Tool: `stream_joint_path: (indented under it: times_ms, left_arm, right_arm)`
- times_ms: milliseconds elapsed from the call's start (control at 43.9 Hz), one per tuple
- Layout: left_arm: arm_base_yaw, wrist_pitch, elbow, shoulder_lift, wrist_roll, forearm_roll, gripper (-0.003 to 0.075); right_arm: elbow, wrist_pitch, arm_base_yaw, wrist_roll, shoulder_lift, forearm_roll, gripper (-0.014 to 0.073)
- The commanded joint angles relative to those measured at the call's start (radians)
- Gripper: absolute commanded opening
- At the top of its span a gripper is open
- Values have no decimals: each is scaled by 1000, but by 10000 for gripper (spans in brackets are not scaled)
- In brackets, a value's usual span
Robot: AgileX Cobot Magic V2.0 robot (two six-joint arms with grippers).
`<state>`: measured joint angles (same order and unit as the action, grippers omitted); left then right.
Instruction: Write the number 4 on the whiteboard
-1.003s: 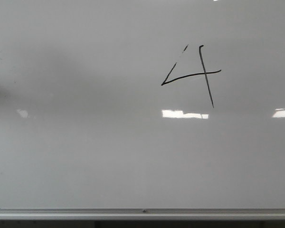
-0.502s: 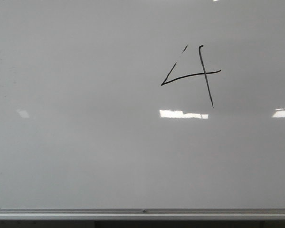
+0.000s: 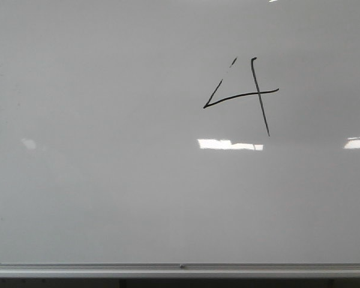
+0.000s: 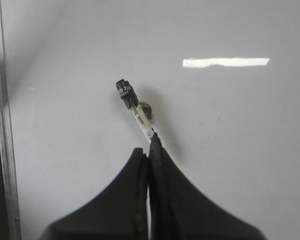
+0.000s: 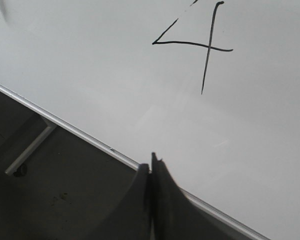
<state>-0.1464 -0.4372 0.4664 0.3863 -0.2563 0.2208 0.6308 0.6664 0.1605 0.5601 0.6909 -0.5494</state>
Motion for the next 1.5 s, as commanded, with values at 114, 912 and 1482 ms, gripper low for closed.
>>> stream_joint_path:
  times_ms: [114,912,1482]
  left_arm:
    - [3,77,27,-30,6,19,-20]
    - [107,190,-112,-136,168,-117,-20]
    - [175,389,-482,-408,307,-198,-20]
  right_arm:
    - [23,-50,-7,0,-4,-27,-62]
    - [23,-50,-7,0,-4,-27,-62]
    - [23,-46,-7,0,-4,-27,-62]
